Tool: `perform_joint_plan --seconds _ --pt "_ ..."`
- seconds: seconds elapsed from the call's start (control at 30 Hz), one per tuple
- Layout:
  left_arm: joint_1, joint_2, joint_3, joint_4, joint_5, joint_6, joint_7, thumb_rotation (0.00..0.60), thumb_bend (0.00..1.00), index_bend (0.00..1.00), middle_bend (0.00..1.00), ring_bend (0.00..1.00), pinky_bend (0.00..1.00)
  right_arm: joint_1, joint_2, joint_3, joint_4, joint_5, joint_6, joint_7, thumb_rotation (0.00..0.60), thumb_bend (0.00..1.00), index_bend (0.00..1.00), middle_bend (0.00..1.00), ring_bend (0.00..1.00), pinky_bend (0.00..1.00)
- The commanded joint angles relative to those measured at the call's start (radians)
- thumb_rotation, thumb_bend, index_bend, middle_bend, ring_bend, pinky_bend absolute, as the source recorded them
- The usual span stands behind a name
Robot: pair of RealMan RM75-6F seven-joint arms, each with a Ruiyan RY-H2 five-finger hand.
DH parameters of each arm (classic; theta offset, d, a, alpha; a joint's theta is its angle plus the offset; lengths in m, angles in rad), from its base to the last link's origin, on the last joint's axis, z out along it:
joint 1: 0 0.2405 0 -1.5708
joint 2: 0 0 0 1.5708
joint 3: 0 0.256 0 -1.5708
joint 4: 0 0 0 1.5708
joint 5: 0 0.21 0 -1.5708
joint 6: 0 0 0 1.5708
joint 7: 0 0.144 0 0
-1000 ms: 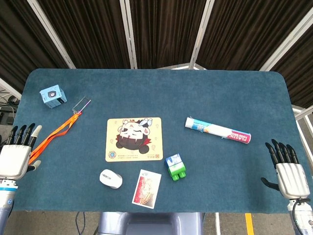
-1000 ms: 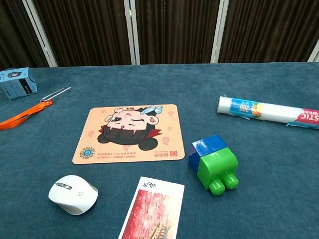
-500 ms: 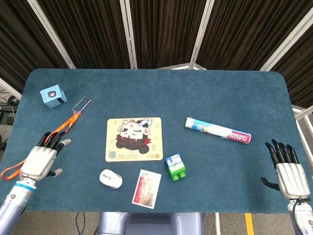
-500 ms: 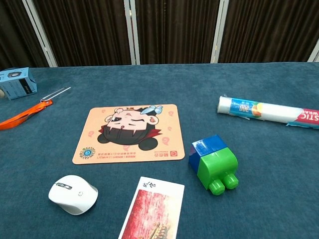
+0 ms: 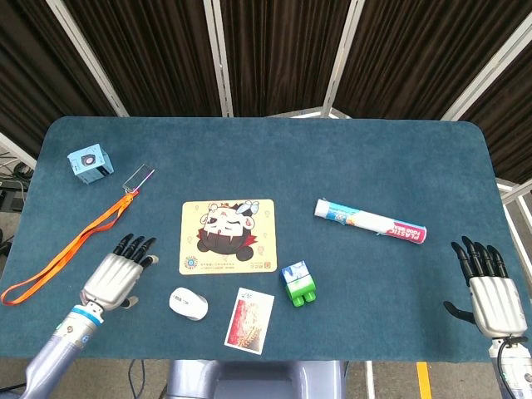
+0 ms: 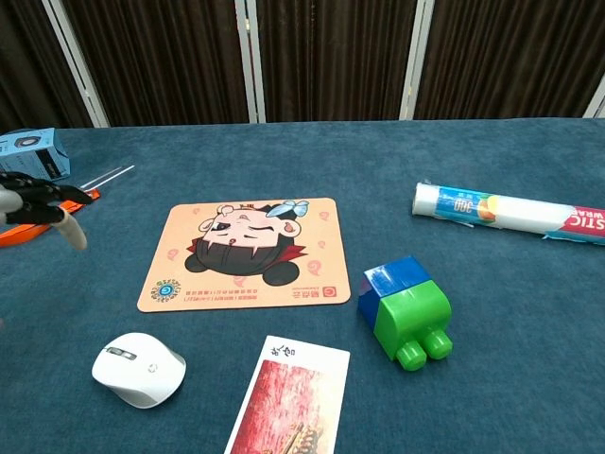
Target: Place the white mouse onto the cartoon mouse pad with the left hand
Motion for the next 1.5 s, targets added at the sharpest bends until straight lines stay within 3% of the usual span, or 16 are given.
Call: perform_joint_plan --seconds 0.03,0.63,1.27,1.37,1.5 --pt "-0.023 -0.05 0.015 -0.001 -0.034 -0.015 0.062 0.6 0.0 0.27 0.0 0.0 0.0 0.0 0.0 0.0 0.0 0.0 0.0 0.0 0.6 0.09 0.0 0.0 0.0 0.0" --pt "-0.098 -0.221 0.049 0.027 -0.193 -0.01 0.266 0.6 0.0 0.27 0.0 0.0 0.0 0.001 0.003 -0.001 0.0 -0.001 -0.002 0.007 0.6 0.09 0.0 0.0 0.0 0.0" --pt "-0.168 -0.333 0.06 0.079 -0.299 0.007 0.305 0.6 0.04 0.32 0.0 0.0 0.0 0.002 0.005 -0.002 0.001 -0.003 -0.004 0.015 0.6 0.09 0.0 0.0 0.0 0.0" --pt "-0.176 -0.348 0.062 0.087 -0.305 0.005 0.297 0.6 0.09 0.35 0.0 0.0 0.0 0.002 0.005 -0.002 0.002 -0.003 -0.004 0.015 0.6 0.09 0.0 0.0 0.0 0.0" --pt "-0.181 -0.37 0.066 0.102 -0.289 0.007 0.269 0.6 0.25 0.42 0.0 0.0 0.0 0.002 0.005 -0.002 0.001 -0.003 -0.004 0.016 0.6 0.09 0.0 0.0 0.0 0.0"
